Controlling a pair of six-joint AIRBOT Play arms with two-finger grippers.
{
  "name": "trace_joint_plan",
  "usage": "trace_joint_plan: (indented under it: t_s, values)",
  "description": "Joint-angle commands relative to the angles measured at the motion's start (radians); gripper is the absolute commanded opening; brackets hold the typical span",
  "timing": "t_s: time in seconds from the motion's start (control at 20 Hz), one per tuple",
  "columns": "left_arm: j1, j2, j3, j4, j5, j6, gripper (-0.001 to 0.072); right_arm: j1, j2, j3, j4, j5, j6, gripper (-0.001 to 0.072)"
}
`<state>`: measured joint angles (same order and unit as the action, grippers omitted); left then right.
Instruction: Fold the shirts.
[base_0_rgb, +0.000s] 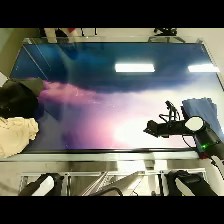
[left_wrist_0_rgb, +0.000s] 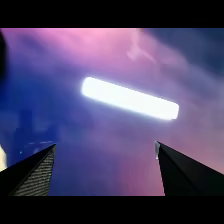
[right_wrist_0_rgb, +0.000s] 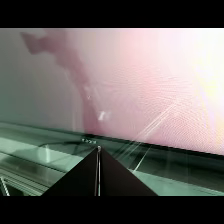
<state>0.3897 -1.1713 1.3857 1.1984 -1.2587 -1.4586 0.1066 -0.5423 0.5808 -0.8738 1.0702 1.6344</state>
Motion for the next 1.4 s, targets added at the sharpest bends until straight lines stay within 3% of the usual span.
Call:
trace_joint_plan:
  t_s: [0.0,0.1,0.3,0.5,0.7,0.75,0.8,0.85,1.1,1.35]
  values:
    - [0.039,-0.367,0.286,0.042,0.114,0.043,0.0694,0.001,-0.001,0.0,-0.001,-0.001,0.0,0.0023]
    - [0.028,-0.548,0.414,0.075,0.171,0.049,0.0694,0.001,-0.001,0.0,-0.001,0.0,0.0,0.0023]
    - [-0.014,-0.841,0.623,0.283,0.243,0.048,0.0694,0.001,-0.001,0.0,-0.001,0.0,0.0,0.0023]
    - [-0.043,-0.966,0.655,0.438,0.378,0.044,0.0694,0.001,-0.001,0.0,-0.001,0.001,0.0,0.0024]
    - [-0.026,-1.041,0.655,0.458,0.372,0.044,0.0691,0.001,-0.001,0.0,-0.001,0.003,0.0,0.0024]
    - [-0.024,-1.048,0.655,0.455,0.371,0.043,0.0573,0.001,-0.001,0.0,-0.001,0.003,0.0,0.0024]
    - [-0.023,-1.048,0.655,0.456,0.368,0.044,0.021,0.001,-0.001,-0.001,-0.001,0.003,0.0,0.0024]
    - [-0.021,-1.038,0.655,0.452,0.368,0.043,0.0014,0.001,-0.001,0.0,-0.001,0.003,0.0,0.0024]
    - [-0.029,-0.889,0.655,0.296,0.332,0.05,0.0014,0.001,0.0,0.0,-0.001,0.007,0.0,0.0024]
    - [-0.047,-0.599,0.655,-0.185,0.22,0.198,0.0014,0.001,0.0,-0.001,-0.001,0.007,0.0,0.0024]
